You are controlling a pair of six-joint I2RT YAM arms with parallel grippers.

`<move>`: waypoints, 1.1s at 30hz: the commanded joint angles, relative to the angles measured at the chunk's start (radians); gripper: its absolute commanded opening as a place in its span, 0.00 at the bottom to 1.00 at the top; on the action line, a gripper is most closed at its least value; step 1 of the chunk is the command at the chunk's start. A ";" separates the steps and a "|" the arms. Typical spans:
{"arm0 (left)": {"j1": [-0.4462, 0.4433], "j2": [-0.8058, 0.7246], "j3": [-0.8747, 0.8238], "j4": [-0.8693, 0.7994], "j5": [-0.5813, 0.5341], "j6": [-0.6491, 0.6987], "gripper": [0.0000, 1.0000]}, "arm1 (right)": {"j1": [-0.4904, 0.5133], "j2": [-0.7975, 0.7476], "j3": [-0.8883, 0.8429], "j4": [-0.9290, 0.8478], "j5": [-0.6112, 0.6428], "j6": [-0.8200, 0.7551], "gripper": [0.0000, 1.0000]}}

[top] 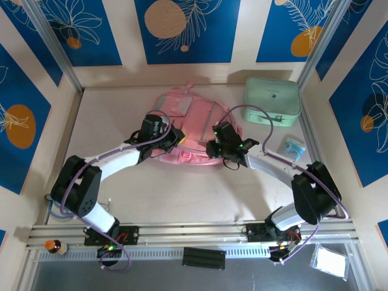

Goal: Pack the student bag
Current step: Zip the student bag at the center of the table.

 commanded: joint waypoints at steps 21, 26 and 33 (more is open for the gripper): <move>0.025 -0.012 0.018 0.004 0.030 0.043 0.00 | 0.056 0.087 0.132 -0.065 0.159 -0.260 0.37; 0.035 -0.019 0.013 -0.006 0.030 0.049 0.00 | 0.039 0.101 0.140 -0.075 0.174 -0.261 0.26; 0.061 -0.030 -0.004 -0.039 0.020 0.077 0.00 | -0.072 0.020 0.060 -0.038 -0.013 -0.326 0.20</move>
